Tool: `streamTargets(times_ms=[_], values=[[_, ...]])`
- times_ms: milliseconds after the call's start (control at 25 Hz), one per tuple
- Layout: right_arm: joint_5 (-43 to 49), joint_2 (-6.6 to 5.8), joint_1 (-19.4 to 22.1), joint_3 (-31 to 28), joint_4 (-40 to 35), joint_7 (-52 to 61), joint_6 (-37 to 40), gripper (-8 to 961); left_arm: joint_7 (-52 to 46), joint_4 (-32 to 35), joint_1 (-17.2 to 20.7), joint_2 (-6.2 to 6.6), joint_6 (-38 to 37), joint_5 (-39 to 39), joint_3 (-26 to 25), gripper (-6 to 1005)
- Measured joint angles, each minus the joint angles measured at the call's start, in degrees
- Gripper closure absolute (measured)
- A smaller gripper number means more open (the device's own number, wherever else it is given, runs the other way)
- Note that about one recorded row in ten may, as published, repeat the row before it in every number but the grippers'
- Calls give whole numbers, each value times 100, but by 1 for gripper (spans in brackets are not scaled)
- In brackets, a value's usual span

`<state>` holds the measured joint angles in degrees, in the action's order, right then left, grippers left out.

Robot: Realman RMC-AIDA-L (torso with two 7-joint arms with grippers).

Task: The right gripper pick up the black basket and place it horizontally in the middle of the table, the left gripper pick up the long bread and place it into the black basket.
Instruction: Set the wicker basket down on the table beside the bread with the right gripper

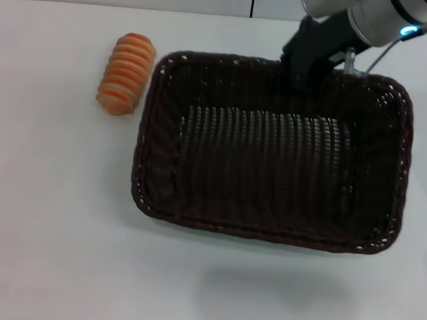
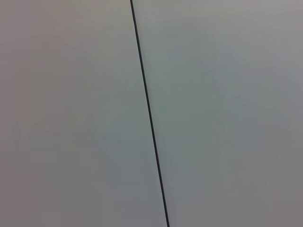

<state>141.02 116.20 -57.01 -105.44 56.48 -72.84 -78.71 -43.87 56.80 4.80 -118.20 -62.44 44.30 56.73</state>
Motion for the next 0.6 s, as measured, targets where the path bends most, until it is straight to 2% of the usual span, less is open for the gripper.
streamTargets(times_ms=[160,560,600], values=[[60,62,8,250,318,371,75,725,8,-2,-14,1,10,0,24,256],[415,110,-55,1062,351,1290,667,660,10,-8,-23,-1,13,0,49,259],[415,110,-55,1062,351,1290,667,618,10,-8,-23,-1,13,0,49,260]])
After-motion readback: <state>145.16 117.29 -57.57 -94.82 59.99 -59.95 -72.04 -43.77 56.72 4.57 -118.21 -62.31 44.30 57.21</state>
